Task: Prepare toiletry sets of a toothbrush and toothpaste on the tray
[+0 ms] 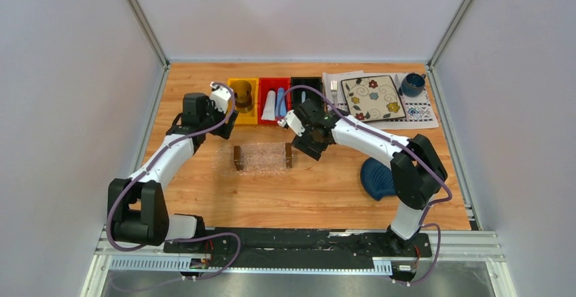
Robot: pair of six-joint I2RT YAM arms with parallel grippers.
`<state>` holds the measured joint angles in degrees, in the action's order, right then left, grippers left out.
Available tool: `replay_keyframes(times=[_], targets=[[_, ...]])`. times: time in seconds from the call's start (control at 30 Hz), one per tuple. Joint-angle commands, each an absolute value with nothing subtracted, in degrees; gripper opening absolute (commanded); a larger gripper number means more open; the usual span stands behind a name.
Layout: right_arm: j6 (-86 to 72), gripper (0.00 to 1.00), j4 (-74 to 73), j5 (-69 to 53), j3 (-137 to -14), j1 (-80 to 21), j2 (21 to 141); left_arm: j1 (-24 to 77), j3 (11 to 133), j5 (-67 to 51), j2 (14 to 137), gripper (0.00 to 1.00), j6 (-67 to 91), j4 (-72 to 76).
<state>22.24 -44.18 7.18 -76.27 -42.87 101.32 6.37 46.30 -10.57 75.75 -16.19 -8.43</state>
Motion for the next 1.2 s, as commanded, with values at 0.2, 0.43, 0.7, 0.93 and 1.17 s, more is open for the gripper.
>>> replay_keyframes(times=[0.2,0.43,0.7,0.93,1.17], targets=[[19.8,0.70,-41.7,9.8,-77.3,-39.6,96.8,6.6,67.7,-13.4,79.9,0.86,-16.3,-17.6],[20.5,0.70,-42.0,9.8,-77.3,-39.3,96.7,6.6,87.1,-19.5,91.3,0.78,-24.0,-33.7],[21.1,0.70,-42.3,9.6,-77.3,-39.0,97.6,6.7,100.2,-23.3,100.6,0.73,-34.0,-45.9],[21.5,0.69,-42.4,9.2,-76.7,-38.8,97.6,7.4,106.1,-26.1,107.2,0.72,-40.2,-50.3],[22.2,0.69,-42.7,8.8,-76.4,-38.6,98.4,8.1,108.4,-27.6,110.9,0.71,-47.8,-53.6]])
